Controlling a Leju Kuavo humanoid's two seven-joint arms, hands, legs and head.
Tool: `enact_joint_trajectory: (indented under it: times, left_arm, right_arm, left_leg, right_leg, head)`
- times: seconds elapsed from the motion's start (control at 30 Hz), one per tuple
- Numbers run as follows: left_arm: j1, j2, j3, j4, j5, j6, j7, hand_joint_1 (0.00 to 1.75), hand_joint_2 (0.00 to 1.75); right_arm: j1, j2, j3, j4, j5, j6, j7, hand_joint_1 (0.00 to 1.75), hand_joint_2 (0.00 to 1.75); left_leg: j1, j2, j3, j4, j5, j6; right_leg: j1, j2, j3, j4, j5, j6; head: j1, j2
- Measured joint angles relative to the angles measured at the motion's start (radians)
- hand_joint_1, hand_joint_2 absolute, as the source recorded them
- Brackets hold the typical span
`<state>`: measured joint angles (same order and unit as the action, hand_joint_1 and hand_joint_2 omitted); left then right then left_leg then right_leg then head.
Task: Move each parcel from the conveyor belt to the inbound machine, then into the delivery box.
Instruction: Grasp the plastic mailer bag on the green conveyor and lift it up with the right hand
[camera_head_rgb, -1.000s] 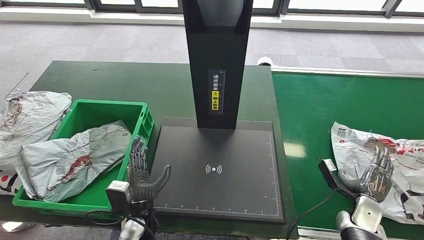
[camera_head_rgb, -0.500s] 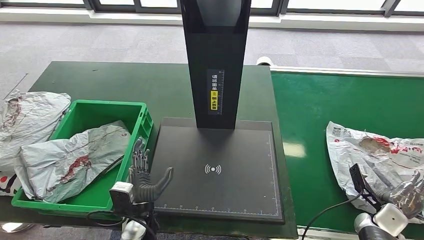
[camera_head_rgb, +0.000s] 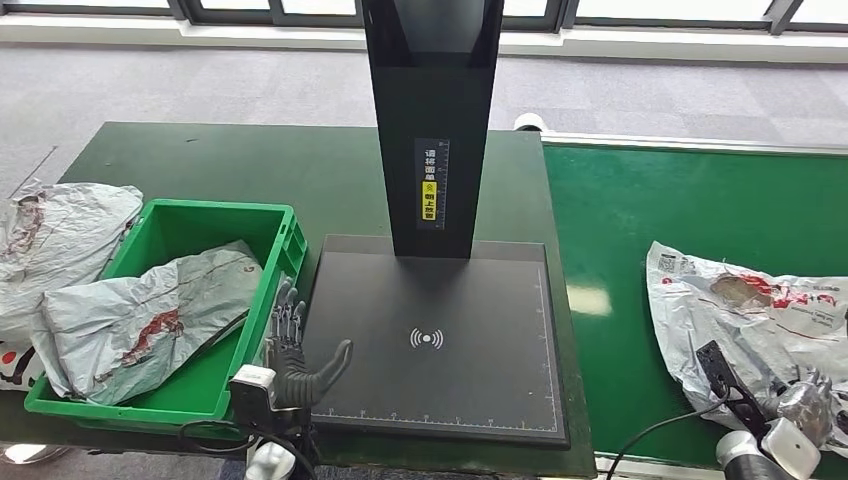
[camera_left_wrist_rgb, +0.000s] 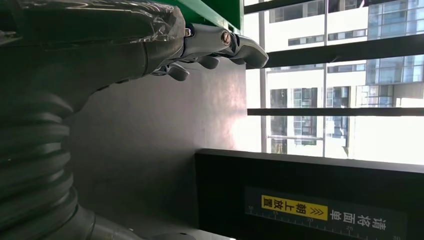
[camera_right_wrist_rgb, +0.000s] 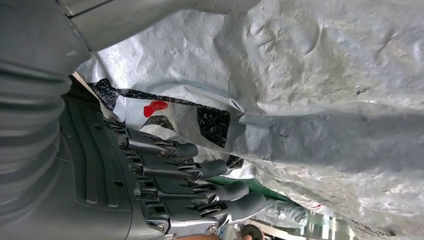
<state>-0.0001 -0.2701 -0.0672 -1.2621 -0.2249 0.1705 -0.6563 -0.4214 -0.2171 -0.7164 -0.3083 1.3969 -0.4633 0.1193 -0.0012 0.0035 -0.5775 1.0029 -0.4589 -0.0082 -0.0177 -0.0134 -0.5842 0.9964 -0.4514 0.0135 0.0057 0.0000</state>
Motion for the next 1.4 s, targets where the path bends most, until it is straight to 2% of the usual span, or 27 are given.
enact_joint_trajectory:
  times: [0.07, 0.27, 0.4, 0.57, 1.4]
  left_arm:
    - [-0.001, 0.000, 0.000, 0.002, -0.001, 0.000, 0.000, 0.00, 1.75]
    - [-0.014, 0.006, 0.000, 0.021, -0.002, 0.005, 0.000, 0.00, 1.75]
    - [-0.021, 0.009, 0.000, 0.032, -0.002, 0.016, 0.000, 0.00, 1.75]
    - [-0.021, 0.010, 0.000, 0.037, -0.003, 0.021, 0.000, 0.00, 1.75]
    - [-0.020, 0.004, 0.000, 0.039, -0.039, 0.015, 0.000, 0.00, 1.75]
  right_arm:
    - [-0.003, 0.000, -0.007, 0.003, -0.006, 0.033, -0.007, 0.00, 1.75]
    - [-0.026, 0.000, -0.055, 0.007, -0.077, 0.256, -0.106, 0.00, 1.75]
    - [-0.039, 0.000, -0.072, 0.008, -0.067, 0.310, -0.105, 1.75, 1.75]
    - [-0.056, 0.000, -0.074, 0.009, -0.036, 0.340, -0.085, 1.75, 1.75]
    - [-0.071, 0.002, -0.074, 0.009, -0.029, 0.316, -0.102, 1.75, 1.75]
  left_leg:
    - [0.000, 0.000, 0.000, 0.000, 0.000, 0.000]
    - [0.000, 0.002, 0.001, 0.000, 0.000, 0.000]
    - [0.000, 0.004, 0.002, 0.000, 0.000, 0.000]
    - [0.001, 0.004, 0.003, 0.000, 0.000, 0.000]
    - [0.001, 0.004, 0.003, 0.001, 0.000, 0.000]
  right_leg:
    - [0.000, 0.000, 0.000, 0.000, 0.000, 0.000]
    - [0.000, 0.001, 0.000, 0.000, 0.000, 0.000]
    - [0.000, 0.002, 0.001, 0.000, 0.000, 0.000]
    - [0.001, 0.002, 0.002, 0.000, 0.001, 0.001]
    - [0.001, 0.003, 0.003, 0.000, 0.001, 0.001]
  head:
    - [0.000, 0.000]
    - [0.000, 0.000]
    - [0.000, 0.000]
    - [0.000, 0.000]
    - [0.000, 0.000]
